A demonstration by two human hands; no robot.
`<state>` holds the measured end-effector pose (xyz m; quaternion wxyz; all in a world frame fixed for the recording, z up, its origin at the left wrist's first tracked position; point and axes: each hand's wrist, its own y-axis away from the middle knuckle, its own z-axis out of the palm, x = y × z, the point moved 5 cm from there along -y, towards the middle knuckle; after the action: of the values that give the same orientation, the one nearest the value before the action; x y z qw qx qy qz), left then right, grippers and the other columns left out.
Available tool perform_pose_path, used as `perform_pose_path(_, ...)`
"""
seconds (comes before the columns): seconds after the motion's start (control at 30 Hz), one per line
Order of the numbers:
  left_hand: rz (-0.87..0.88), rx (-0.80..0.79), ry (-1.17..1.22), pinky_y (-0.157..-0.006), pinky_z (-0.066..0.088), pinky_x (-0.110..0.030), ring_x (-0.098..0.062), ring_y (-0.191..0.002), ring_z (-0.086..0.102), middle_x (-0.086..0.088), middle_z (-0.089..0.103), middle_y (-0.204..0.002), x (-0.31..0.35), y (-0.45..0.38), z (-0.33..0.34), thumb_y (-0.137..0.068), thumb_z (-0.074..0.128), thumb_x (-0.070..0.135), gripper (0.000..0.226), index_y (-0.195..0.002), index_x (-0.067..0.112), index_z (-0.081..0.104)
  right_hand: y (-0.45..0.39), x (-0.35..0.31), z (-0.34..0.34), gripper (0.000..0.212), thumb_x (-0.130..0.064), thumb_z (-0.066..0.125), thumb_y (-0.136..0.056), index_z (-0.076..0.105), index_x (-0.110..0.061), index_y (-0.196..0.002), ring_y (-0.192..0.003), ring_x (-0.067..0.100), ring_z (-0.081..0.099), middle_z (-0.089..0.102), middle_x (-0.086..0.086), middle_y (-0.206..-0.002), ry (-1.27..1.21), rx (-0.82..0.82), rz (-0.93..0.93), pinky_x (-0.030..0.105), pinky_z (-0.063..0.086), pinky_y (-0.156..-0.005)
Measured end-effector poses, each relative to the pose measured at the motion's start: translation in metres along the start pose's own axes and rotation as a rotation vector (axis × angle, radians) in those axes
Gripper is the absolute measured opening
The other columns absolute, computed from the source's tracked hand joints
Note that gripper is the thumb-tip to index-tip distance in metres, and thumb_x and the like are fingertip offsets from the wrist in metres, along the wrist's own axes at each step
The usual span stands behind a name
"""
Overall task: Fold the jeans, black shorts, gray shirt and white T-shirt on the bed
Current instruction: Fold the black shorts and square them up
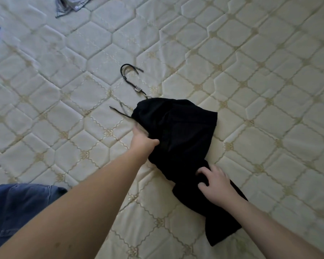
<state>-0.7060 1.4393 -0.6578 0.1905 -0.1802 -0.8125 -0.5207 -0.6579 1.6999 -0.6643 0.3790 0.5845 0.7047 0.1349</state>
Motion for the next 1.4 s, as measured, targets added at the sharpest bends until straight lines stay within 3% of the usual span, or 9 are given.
perform_pose_path(0.17,0.078,-0.225,-0.052,-0.056,0.050,-0.019,-0.015,-0.077,0.064,0.002,0.066,-0.092,0.004,0.029,0.031,-0.080,0.060,0.006,0.049,-0.127,0.018,0.058,-0.016,-0.021,-0.036,0.024,-0.032,0.057,-0.095,0.056,-0.021,-0.116,-0.118,0.018,0.050,0.053,0.001,-0.123,-0.673,0.280,0.169,0.029,0.038,-0.095)
perform_pose_path(0.23,0.369,-0.220,-0.417,-0.069,0.049,-0.010,-0.018,-0.090,0.061,0.002,0.062,-0.107,0.009,0.049,0.036,-0.082,0.054,0.004,0.059,-0.136,0.026,0.051,-0.019,-0.033,-0.055,0.039,-0.038,0.055,-0.096,0.051,-0.019,-0.129,-0.126,0.019,0.044,0.048,0.003,-0.135,-0.666,0.429,0.151,0.034,0.036,-0.106)
perform_pose_path(0.3,0.670,-0.211,-0.854,-0.092,0.049,-0.030,-0.030,-0.113,0.051,-0.009,0.052,-0.125,0.006,0.073,0.045,-0.086,0.051,0.008,0.057,-0.138,0.029,0.047,-0.021,-0.050,-0.071,0.048,-0.039,0.051,-0.097,0.045,-0.018,-0.140,-0.136,0.018,0.035,0.041,0.004,-0.146,-0.640,0.516,0.080,0.035,0.026,-0.115)
perform_pose_path(0.6,0.991,-0.225,-1.399,-0.073,0.035,-0.037,-0.030,-0.108,0.043,-0.009,0.052,-0.112,-0.039,0.134,0.061,-0.096,0.041,0.018,0.029,-0.120,0.024,0.056,-0.018,-0.084,-0.070,0.081,-0.055,0.066,-0.079,0.028,-0.037,-0.148,-0.142,0.023,0.020,0.022,0.001,-0.155,-0.333,0.252,-0.037,0.046,0.023,-0.116)
perform_pose_path(0.8,1.002,-0.141,-1.283,-0.096,0.039,-0.039,-0.027,-0.115,0.045,-0.005,0.046,-0.132,-0.084,0.146,0.049,-0.087,0.050,0.018,0.063,-0.148,0.023,0.032,0.006,-0.033,-0.043,0.060,-0.010,0.057,-0.084,0.042,-0.026,-0.140,-0.107,0.029,0.056,0.050,0.010,-0.127,-0.189,0.118,0.161,0.038,0.048,-0.090)
perform_pose_path(0.97,0.956,-0.115,-1.043,-0.097,0.043,-0.033,-0.020,-0.114,0.053,0.002,0.058,-0.121,-0.107,0.165,0.040,-0.093,0.041,0.051,0.064,-0.148,0.018,0.037,0.038,0.001,-0.014,0.049,-0.024,0.038,-0.096,0.038,-0.019,-0.145,-0.127,0.029,0.040,0.043,0.011,-0.139,0.013,0.165,0.378,0.046,0.031,-0.106)
perform_pose_path(1.13,0.977,0.053,-0.669,-0.070,0.053,-0.034,-0.027,-0.085,0.066,-0.006,0.072,-0.089,-0.106,0.181,0.023,-0.092,0.063,0.012,0.026,-0.117,0.008,0.067,0.051,-0.014,-0.003,0.077,-0.072,0.035,-0.087,0.044,-0.015,-0.137,-0.132,0.029,0.034,0.039,0.011,-0.143,0.153,0.183,0.349,0.050,0.027,-0.106)
perform_pose_path(1.2,0.939,0.086,-0.617,-0.069,0.048,-0.029,-0.026,-0.085,0.064,-0.006,0.070,-0.092,-0.107,0.182,0.018,-0.088,0.062,0.001,0.032,-0.118,0.009,0.067,0.054,-0.020,0.000,0.069,-0.064,0.052,-0.086,0.044,-0.015,-0.133,-0.126,0.028,0.041,0.043,0.010,-0.136,0.226,0.177,0.322,0.045,0.034,-0.101)
perform_pose_path(1.4,0.293,0.219,-0.073,-0.090,0.046,-0.025,-0.011,-0.101,0.052,0.001,0.036,-0.128,-0.131,0.153,-0.010,-0.084,0.067,0.010,0.054,-0.133,0.027,0.050,0.059,-0.023,-0.006,0.037,-0.029,0.038,-0.098,0.048,-0.013,-0.130,-0.107,0.030,0.053,0.050,0.013,-0.124,0.009,0.215,0.324,0.034,0.040,-0.072)
